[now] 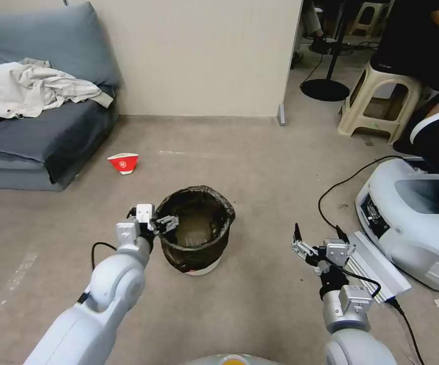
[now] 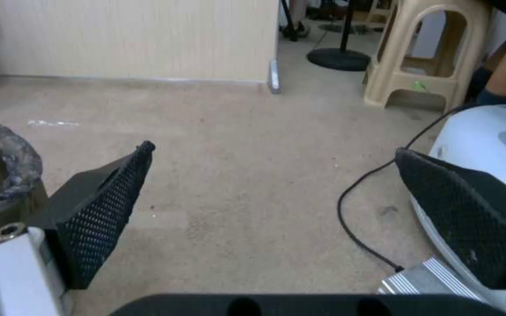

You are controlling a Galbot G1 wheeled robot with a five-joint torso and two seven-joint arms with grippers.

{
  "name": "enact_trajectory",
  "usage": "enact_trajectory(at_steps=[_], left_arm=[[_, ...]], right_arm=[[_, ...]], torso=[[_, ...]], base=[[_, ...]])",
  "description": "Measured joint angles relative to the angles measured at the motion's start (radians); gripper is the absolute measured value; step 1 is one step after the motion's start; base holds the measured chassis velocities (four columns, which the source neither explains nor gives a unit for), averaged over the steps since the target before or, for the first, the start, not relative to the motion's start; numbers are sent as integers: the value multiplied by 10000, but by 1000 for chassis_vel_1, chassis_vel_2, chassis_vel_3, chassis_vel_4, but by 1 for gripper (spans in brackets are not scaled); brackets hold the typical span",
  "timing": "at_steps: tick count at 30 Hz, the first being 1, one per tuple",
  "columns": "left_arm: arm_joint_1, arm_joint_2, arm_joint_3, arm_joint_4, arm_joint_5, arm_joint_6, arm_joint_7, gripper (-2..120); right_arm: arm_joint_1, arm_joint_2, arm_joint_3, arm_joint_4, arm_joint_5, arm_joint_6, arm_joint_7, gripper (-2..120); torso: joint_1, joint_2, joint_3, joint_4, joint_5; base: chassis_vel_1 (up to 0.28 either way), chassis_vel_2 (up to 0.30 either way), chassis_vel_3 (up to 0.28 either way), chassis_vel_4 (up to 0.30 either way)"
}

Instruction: Pick up the trash can from the floor.

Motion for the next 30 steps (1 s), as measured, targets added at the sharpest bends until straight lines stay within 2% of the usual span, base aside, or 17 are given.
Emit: enact_trajectory(at_steps=[4, 10, 27, 29, 30], left_arm=[[-256, -113, 140, 259, -295, 492, -392, 100], [-408, -179, 162, 475, -353, 1047, -478, 100], [-624, -307, 257, 767, -602, 1521, -704, 100], [-627, -313, 297, 805, -642, 1528, -736, 91], [-629, -317, 305, 811, -648, 1528, -747, 91]], right_arm=[[2, 23, -50, -56, -51, 32, 0, 100], [16, -18, -87, -117, -163, 83, -4, 100], [-44, -151, -196, 39, -326, 82, -70, 100], [-27, -177, -185, 35, -317, 76, -71, 100], [-24, -179, -184, 34, -315, 76, -71, 100]], torso=[[0, 0, 0, 0, 0], [0, 0, -1, 0, 0], [0, 0, -1, 0, 0], [0, 0, -1, 0, 0], [0, 0, -1, 0, -1]], base=[[0, 0, 0, 0], [0, 0, 0, 0], [0, 0, 0, 0], [0, 0, 0, 0], [0, 0, 0, 0]])
